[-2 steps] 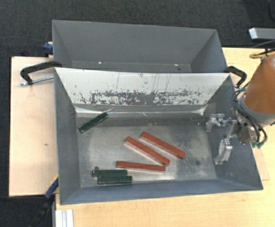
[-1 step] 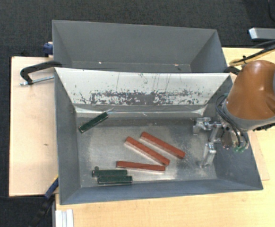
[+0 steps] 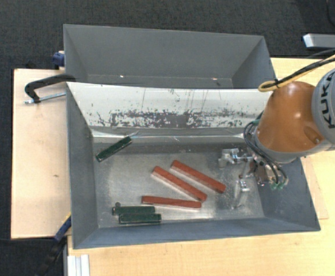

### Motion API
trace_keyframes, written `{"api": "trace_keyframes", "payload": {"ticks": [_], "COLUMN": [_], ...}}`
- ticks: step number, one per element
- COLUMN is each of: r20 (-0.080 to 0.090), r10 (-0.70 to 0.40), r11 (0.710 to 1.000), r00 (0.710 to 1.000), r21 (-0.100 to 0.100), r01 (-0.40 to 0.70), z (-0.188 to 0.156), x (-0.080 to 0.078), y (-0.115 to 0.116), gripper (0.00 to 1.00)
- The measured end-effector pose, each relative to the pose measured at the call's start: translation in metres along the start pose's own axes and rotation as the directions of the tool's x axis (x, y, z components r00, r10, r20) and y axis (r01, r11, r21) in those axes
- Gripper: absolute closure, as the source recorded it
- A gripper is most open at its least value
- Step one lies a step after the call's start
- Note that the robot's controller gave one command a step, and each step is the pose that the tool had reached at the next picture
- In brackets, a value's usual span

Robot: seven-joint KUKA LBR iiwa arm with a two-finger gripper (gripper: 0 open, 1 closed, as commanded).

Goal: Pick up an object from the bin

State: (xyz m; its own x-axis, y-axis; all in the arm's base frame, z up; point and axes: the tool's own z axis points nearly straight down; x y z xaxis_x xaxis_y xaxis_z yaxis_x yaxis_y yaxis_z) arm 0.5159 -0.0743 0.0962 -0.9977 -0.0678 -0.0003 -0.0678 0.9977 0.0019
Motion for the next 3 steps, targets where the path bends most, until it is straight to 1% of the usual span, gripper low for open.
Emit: {"api": "trace_keyframes", "payload": {"ticks": [1, 2, 3], "r20": [0.000, 0.003, 0.003], "r10": [-0.259, -0.202, -0.202], "r11": [0.966, 0.979, 0.979], "r00": [0.966, 0.979, 0.979], "r21": [0.001, 0.001, 0.001], "r01": [0.259, 0.202, 0.202], "z": [0.019, 0.026, 0.026], "x": [-0.013, -0.021, -0.021], "y": [0.027, 0.052, 0.052], "gripper": [0.00, 1.00, 1.00]}}
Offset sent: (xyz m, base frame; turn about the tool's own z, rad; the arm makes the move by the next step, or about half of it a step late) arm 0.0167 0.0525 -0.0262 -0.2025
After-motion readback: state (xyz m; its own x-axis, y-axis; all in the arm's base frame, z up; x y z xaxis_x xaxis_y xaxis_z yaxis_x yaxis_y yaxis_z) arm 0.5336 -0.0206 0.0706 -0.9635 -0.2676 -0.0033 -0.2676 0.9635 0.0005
